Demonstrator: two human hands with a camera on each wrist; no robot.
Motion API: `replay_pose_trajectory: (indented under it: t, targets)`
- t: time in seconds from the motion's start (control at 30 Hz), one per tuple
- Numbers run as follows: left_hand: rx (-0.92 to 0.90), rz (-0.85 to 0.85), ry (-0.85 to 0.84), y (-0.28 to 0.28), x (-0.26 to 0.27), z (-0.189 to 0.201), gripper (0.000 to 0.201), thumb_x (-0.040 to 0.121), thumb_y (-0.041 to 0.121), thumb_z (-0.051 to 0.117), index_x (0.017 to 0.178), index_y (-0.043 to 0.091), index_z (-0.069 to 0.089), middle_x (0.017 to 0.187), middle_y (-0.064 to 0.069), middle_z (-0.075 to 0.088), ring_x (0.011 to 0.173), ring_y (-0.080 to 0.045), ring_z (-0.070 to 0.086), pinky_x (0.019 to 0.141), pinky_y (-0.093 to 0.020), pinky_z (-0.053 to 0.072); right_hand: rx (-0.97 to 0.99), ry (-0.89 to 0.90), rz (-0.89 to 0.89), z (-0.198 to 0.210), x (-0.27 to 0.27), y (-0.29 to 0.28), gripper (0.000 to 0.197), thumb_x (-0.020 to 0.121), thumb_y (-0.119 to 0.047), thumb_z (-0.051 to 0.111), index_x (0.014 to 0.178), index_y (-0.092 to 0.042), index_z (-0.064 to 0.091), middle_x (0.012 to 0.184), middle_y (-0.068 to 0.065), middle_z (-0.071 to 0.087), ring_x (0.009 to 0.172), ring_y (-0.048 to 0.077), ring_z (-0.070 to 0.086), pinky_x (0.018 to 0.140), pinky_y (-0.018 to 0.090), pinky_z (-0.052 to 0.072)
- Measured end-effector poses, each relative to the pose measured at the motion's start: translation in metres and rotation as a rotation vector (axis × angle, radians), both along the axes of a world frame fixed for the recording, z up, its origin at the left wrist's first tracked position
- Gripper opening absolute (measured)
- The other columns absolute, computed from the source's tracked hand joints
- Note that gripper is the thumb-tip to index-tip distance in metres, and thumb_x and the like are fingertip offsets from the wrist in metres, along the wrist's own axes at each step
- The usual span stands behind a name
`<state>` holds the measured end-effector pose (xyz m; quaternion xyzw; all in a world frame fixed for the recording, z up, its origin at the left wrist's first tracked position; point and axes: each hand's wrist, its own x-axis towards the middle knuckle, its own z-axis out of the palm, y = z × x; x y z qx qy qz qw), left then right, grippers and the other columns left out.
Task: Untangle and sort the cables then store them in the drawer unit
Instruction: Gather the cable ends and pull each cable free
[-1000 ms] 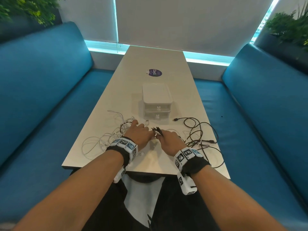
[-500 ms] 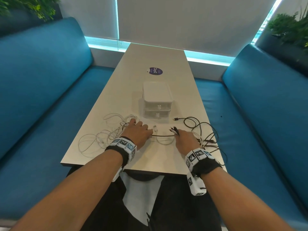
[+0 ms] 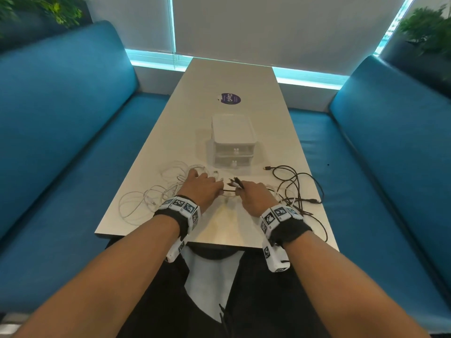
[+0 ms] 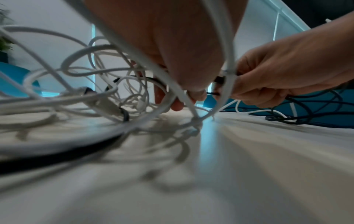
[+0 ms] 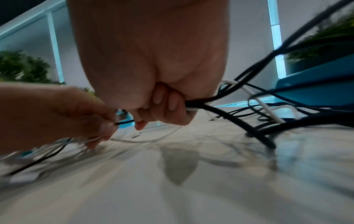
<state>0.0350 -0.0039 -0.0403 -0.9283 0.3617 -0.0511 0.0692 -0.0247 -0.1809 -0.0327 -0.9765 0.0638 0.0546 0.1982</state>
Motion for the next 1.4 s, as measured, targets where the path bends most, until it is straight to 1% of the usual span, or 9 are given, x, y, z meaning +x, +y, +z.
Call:
replay_pose_trajectory:
  t: [0.2, 0.4, 0.47, 0.6, 0.73, 0.87, 1.0, 1.2, 1.4]
  targets:
    - [-0.028, 0.018, 0.013, 0.007, 0.006, -0.001, 0.032, 0.106, 0.04, 0.03, 0.116, 0.03, 0.058, 0.109, 0.005, 0.064, 0.104, -0.025, 0.054, 0.095, -0.046, 0.031, -0.088, 0.009, -0.239, -0.002, -0.013, -0.056, 0.027, 0.103, -0.028, 0.041, 0.108, -0.013, 0.064, 0.102, 0.012, 0.067, 0.094, 0.031, 0.065, 0.078, 0.037, 0.051]
    - [-0.011, 0.026, 0.036, 0.0, 0.002, 0.003, 0.03, 0.106, 0.037, 0.028, 0.113, 0.029, 0.057, 0.104, 0.004, 0.065, 0.1, -0.024, 0.055, 0.096, -0.047, 0.029, 0.095, -0.201, -0.251, 0.007, -0.015, -0.039, 0.033, 0.106, -0.028, 0.039, 0.125, -0.009, 0.058, 0.106, 0.016, 0.068, 0.1, 0.036, 0.063, 0.074, 0.035, 0.045]
    - [-0.01, 0.025, 0.05, 0.0, 0.001, 0.005, 0.03, 0.106, 0.037, 0.028, 0.111, 0.028, 0.057, 0.101, 0.003, 0.065, 0.099, -0.024, 0.055, 0.097, -0.047, 0.029, 0.169, -0.274, -0.238, 0.013, -0.013, -0.026, 0.034, 0.106, -0.027, 0.038, 0.133, -0.012, 0.053, 0.104, 0.017, 0.068, 0.096, 0.036, 0.064, 0.069, 0.032, 0.039]
    - [-0.012, 0.018, 0.066, 0.0, -0.001, 0.004, 0.031, 0.105, 0.037, 0.029, 0.11, 0.029, 0.059, 0.099, 0.004, 0.066, 0.097, -0.024, 0.054, 0.096, -0.046, 0.029, 0.177, -0.359, -0.224, 0.012, -0.007, -0.011, 0.036, 0.106, -0.031, 0.035, 0.141, -0.023, 0.041, 0.097, 0.016, 0.067, 0.082, 0.035, 0.064, 0.068, 0.039, 0.051]
    - [-0.016, 0.016, 0.075, -0.003, -0.003, 0.003, 0.032, 0.104, 0.036, 0.03, 0.109, 0.028, 0.06, 0.097, 0.004, 0.067, 0.097, -0.024, 0.053, 0.095, -0.046, 0.028, 0.168, -0.369, -0.222, 0.008, -0.01, -0.014, 0.037, 0.105, -0.032, 0.036, 0.141, -0.023, 0.04, 0.085, 0.015, 0.065, 0.071, 0.035, 0.062, 0.062, 0.041, 0.051]
    - [-0.007, -0.001, 0.057, -0.01, -0.006, 0.004, 0.033, 0.104, 0.038, 0.03, 0.109, 0.028, 0.061, 0.095, 0.003, 0.068, 0.097, -0.024, 0.053, 0.096, -0.047, 0.031, 0.175, -0.324, -0.119, 0.007, -0.017, -0.017, 0.032, 0.106, -0.034, 0.039, 0.118, -0.012, 0.059, 0.083, 0.014, 0.067, 0.073, 0.032, 0.063, 0.064, 0.04, 0.05]
    - [-0.046, -0.047, 0.065, -0.023, -0.012, 0.004, 0.035, 0.104, 0.039, 0.028, 0.103, 0.028, 0.062, 0.091, 0.004, 0.066, 0.096, -0.025, 0.053, 0.095, -0.046, 0.03, 0.164, -0.141, 0.048, 0.001, -0.018, -0.002, 0.028, 0.105, -0.027, 0.041, 0.111, -0.009, 0.062, 0.096, 0.014, 0.069, 0.088, 0.031, 0.064, 0.073, 0.036, 0.046]
    - [-0.036, -0.058, 0.039, -0.019, -0.009, 0.0, 0.034, 0.106, 0.04, 0.031, 0.113, 0.026, 0.061, 0.103, 0.005, 0.065, 0.103, -0.024, 0.054, 0.094, -0.045, 0.031, 0.133, -0.026, 0.027, -0.005, -0.011, -0.008, 0.025, 0.103, -0.026, 0.043, 0.107, -0.015, 0.065, 0.1, 0.009, 0.07, 0.093, 0.028, 0.064, 0.08, 0.037, 0.05]
    - [-0.071, -0.011, 0.108, -0.013, 0.001, 0.002, 0.026, 0.106, 0.033, 0.033, 0.118, 0.031, 0.056, 0.113, 0.005, 0.06, 0.109, -0.023, 0.05, 0.095, -0.044, 0.03, -0.053, -0.028, -0.142, -0.004, -0.013, -0.043, 0.027, 0.103, -0.032, 0.042, 0.112, -0.016, 0.061, 0.097, 0.012, 0.066, 0.083, 0.029, 0.063, 0.075, 0.039, 0.054]
